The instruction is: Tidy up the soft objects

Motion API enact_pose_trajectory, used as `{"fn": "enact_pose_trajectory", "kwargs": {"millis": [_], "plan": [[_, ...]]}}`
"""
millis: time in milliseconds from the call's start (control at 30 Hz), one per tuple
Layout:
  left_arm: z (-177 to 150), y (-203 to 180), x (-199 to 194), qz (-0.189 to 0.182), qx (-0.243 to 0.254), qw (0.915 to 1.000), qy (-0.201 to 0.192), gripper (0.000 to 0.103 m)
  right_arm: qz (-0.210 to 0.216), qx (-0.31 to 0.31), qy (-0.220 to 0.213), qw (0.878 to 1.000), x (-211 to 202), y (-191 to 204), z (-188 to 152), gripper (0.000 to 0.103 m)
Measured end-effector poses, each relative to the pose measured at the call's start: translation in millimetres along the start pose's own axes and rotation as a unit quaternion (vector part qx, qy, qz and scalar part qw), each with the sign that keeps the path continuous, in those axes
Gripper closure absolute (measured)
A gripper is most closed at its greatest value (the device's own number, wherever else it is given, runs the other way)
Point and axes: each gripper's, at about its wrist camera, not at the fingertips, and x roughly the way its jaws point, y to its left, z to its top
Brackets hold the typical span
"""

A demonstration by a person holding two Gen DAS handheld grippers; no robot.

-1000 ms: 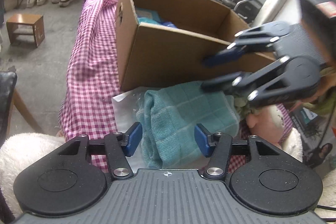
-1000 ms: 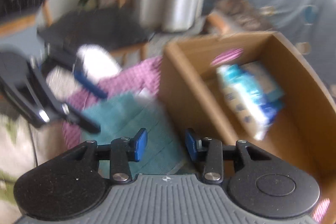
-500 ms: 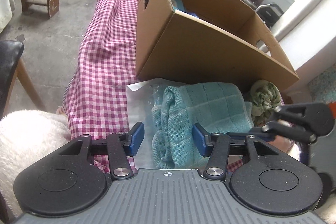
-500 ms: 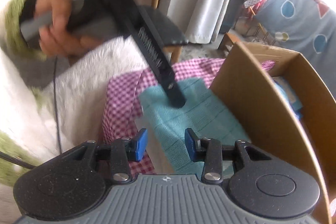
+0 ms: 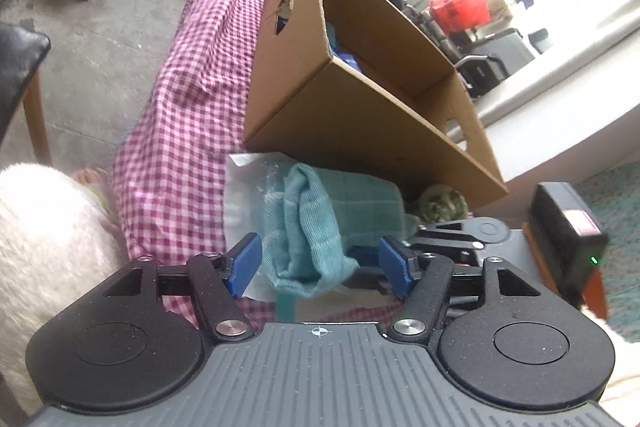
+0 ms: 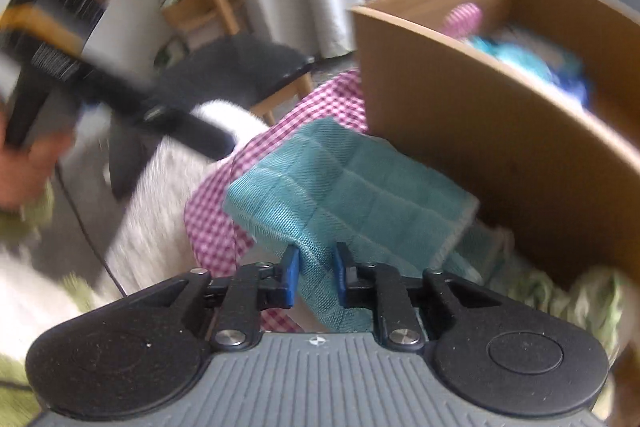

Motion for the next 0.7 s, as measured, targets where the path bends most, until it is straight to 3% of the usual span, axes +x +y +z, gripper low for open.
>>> {"fn": "enact_pose_trajectory", "kwargs": {"millis": [167,300,467,700], "plan": [[-7.0,-5.2,12.4,-0.036,0.0,0.9988,0.034,0.034,0.05,0.126,-0.008,0.991,-0.6,-32.7,-1.6,0.087],[-13.4,-11.2,28.0,-0.033,0.008,0.998,0.053,0.034,0.084,0.198,-0.01,0.977,1.4,-50.5,-6.8,0.087],[-14.9,-14.9,42.6,-0.031,0.003,0.9974,0.065,0.034,0.101,0.232,-0.013,0.967,3.0,-61.0,-10.6,0.087],[-5.8,-6.7,47.4,-0.022,-0.02,0.9989,0.037,0.035,0.11,0.238,-0.019,0.965,3.0,-66.3,-13.4,0.087]]}}
